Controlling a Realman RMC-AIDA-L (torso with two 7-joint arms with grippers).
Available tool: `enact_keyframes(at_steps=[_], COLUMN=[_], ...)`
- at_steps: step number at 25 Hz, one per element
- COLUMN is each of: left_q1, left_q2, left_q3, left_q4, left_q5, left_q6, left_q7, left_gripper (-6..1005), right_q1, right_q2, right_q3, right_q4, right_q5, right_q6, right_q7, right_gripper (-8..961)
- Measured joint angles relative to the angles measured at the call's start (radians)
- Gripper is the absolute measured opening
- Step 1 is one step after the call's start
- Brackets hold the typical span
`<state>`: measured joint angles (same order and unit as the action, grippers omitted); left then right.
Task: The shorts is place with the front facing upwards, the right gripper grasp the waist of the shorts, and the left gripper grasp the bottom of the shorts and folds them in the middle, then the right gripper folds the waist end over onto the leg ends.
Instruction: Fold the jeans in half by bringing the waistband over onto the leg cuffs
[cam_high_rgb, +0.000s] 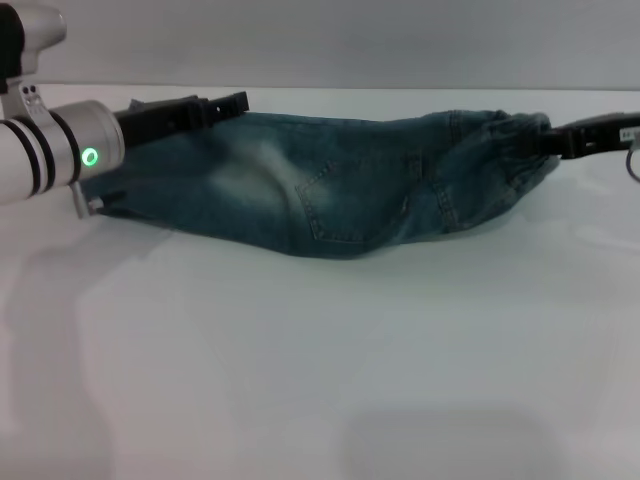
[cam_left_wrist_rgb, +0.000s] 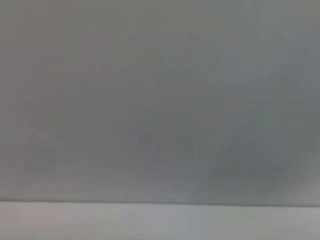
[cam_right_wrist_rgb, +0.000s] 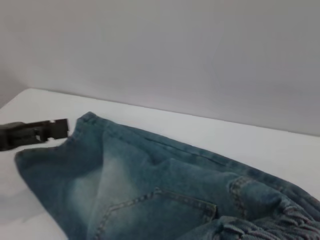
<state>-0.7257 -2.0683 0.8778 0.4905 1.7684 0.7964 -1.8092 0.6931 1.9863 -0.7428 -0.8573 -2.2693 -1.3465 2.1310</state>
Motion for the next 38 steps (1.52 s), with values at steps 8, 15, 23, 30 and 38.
enact_keyframes(at_steps=[8,15,23,30,38], left_q1=[0.013,0.013,0.009,0.023,0.055], left_q2=[-0.002,-0.006,-0.005,-0.006,-0.007], left_q3=[0.168,0.309,0.483,0.59,0.766], left_q4=[-0.029,-0.03,-0.023,0.019,0.094], left_q5=[-0.064,-0.124,-0.192,-0.257,-0.348], left_q6=[-0.062,-0.14,-0.207,-0.206,-0.233], left_q7=[0.043,0.049,0.048,0.046,0.042], left_gripper=[825,825,824,824,824], right_q1=[0.026,0.065,0.097,0.118,0.142], right_q2=[-0.013,-0.02,-0.023,-0.028,-0.035], right_q3=[0.009,0.008,0.011,0.011,0.011], right_q4=[-0.13,-0.176,-0.179,-0.18,-0.191], right_q5=[-0.018,-0.017,-0.011,-0.009,-0.007], right_q6=[-0.128,-0.218,-0.263,-0.266,-0.277], right_q7=[0.069,0.109,0.121,0.129,0.142], right_gripper=[4,3,4,4,4])
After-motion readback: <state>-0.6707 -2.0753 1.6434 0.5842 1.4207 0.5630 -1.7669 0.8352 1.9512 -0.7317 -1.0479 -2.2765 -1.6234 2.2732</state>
